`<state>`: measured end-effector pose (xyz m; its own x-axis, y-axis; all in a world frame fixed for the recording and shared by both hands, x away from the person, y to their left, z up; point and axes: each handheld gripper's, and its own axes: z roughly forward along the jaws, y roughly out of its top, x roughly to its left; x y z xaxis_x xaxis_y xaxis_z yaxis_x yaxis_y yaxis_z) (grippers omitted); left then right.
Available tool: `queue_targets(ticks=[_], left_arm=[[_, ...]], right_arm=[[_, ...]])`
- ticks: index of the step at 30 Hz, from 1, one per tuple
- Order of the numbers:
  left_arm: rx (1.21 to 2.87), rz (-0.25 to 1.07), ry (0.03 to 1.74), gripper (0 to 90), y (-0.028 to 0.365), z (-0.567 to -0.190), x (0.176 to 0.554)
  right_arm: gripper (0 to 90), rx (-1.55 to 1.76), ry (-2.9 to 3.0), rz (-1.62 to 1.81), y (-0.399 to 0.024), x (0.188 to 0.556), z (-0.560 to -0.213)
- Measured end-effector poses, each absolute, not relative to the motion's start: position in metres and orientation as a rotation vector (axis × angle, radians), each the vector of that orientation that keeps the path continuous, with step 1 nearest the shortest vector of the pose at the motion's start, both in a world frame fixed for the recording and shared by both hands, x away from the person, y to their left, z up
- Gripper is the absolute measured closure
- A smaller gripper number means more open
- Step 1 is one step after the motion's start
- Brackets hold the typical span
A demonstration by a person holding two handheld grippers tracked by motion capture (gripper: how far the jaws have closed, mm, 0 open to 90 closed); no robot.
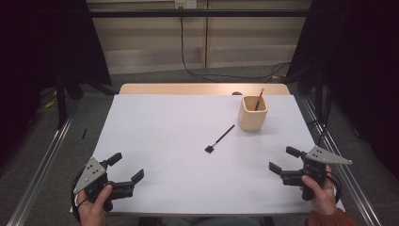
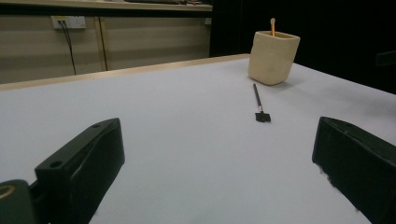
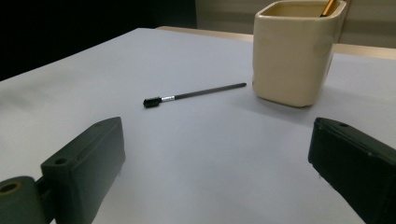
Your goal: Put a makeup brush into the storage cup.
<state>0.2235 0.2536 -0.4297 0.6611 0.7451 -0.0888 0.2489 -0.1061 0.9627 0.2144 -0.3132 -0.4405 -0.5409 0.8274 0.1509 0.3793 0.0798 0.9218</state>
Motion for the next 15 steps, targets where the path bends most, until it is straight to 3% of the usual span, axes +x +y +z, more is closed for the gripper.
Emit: queue_targets(ticks=[15], left_arm=[[1.678, 0.526, 0.802, 2.0, 0.2555, -0.4310, 0.2247]], right_arm=[[2.2, 1.167, 1.955, 1.474, -0.3110, 0.2159, -0.4392]])
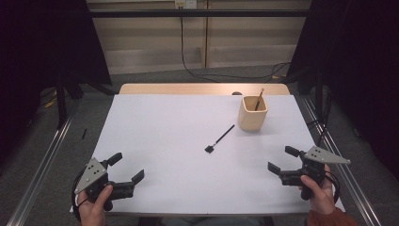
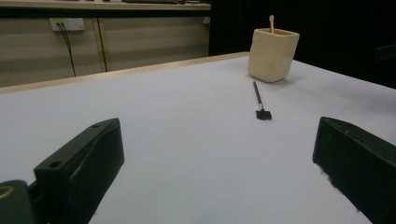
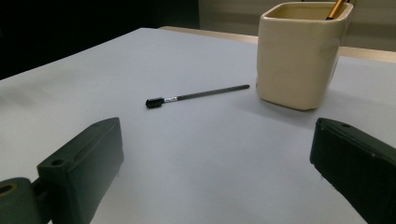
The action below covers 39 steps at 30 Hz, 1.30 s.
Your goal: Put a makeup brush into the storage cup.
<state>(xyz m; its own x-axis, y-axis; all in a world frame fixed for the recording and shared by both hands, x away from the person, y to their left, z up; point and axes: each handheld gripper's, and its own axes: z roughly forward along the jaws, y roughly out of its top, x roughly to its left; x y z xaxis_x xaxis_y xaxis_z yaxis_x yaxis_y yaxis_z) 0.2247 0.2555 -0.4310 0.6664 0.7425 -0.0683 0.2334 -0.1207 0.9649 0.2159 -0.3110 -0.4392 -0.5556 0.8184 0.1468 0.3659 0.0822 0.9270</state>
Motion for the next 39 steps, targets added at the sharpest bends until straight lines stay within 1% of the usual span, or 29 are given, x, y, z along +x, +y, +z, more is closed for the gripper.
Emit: queue_targets(ticks=[8, 19, 23, 39], left_arm=[[1.669, 0.533, 0.809, 2.0, 0.256, -0.430, 0.223], [1.680, 0.529, 0.806, 2.0, 0.255, -0.431, 0.224], [1.681, 0.519, 0.791, 1.9, 0.255, -0.431, 0.225], [1.676, 0.526, 0.790, 1.9, 0.255, -0.431, 0.228]], right_arm=[[2.1, 1.153, 1.973, 1.486, -0.310, 0.216, -0.437], [2.0, 1.076, 2.027, 1.511, -0.297, 0.231, -0.428], [0.9, 1.054, 2.059, 1.504, -0.287, 0.241, -0.426], [1.3, 0.924, 2.134, 1.473, -0.263, 0.291, -0.423]])
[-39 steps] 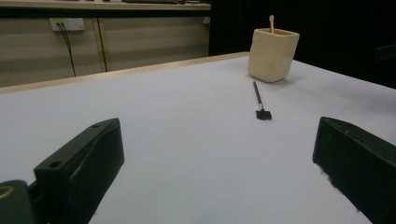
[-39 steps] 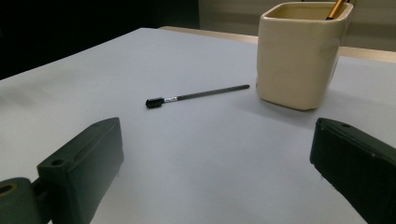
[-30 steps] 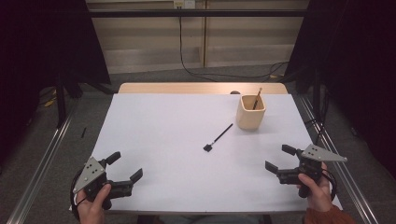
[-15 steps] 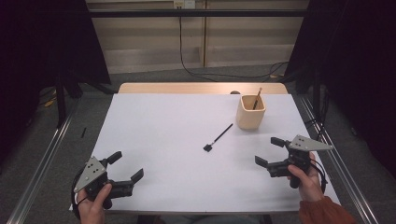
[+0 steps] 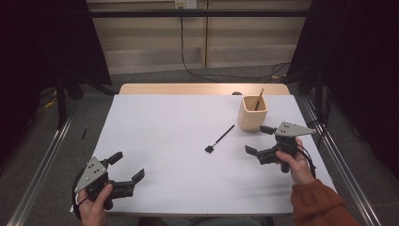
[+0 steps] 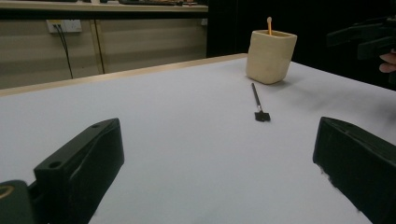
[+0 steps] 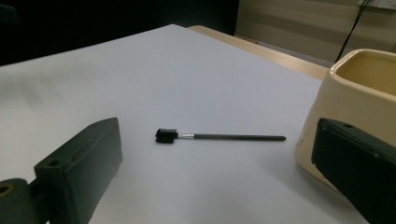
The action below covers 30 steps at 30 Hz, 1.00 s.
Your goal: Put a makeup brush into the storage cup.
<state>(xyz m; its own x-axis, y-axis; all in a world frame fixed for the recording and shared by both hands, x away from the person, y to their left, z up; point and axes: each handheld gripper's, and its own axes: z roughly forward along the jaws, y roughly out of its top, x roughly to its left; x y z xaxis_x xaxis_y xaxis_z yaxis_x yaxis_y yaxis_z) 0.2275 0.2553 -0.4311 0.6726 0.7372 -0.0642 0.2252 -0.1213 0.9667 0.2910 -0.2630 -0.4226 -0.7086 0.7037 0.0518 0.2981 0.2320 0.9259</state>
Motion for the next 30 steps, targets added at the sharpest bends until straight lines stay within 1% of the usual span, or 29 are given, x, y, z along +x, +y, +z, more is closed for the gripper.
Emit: queue_targets(ticks=[10, 25, 30], left_arm=[[1.682, 0.521, 0.788, 1.8, 0.255, -0.432, 0.229], [1.682, 0.526, 0.783, 1.2, 0.255, -0.432, 0.229], [1.684, 0.524, 0.781, 1.2, 0.255, -0.432, 0.229]], right_arm=[[2.8, 0.882, 2.206, 1.480, -0.250, 0.313, -0.415], [3.7, 0.805, 2.356, 1.418, -0.218, 0.348, -0.408], [5.2, 0.783, 2.432, 1.385, -0.209, 0.360, -0.405]])
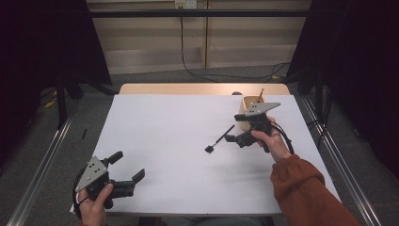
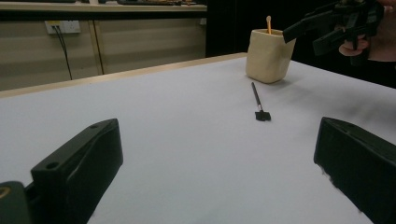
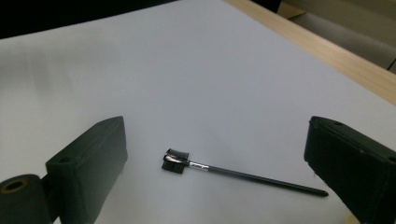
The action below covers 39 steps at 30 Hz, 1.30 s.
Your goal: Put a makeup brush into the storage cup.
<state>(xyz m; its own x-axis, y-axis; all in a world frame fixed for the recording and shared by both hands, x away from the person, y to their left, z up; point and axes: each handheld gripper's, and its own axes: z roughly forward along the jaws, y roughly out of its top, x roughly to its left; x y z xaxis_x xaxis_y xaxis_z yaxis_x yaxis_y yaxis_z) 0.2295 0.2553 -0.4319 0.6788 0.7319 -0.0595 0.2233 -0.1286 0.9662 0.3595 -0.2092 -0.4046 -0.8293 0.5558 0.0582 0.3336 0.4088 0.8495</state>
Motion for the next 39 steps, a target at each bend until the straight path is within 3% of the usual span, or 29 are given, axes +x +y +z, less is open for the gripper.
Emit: queue_targets(ticks=[15, 24, 39], left_arm=[[1.682, 0.528, 0.775, 1.6, 0.255, -0.432, 0.229], [1.675, 0.527, 0.780, 1.7, 0.256, -0.432, 0.229], [1.680, 0.525, 0.786, 1.9, 0.256, -0.432, 0.229]], right_arm=[[17.0, 0.731, 2.641, 1.181, -0.194, 0.393, -0.400], [7.8, 0.733, 2.757, 1.095, -0.186, 0.407, -0.404], [10.7, 0.520, 2.937, 0.760, -0.162, 0.425, -0.410]])
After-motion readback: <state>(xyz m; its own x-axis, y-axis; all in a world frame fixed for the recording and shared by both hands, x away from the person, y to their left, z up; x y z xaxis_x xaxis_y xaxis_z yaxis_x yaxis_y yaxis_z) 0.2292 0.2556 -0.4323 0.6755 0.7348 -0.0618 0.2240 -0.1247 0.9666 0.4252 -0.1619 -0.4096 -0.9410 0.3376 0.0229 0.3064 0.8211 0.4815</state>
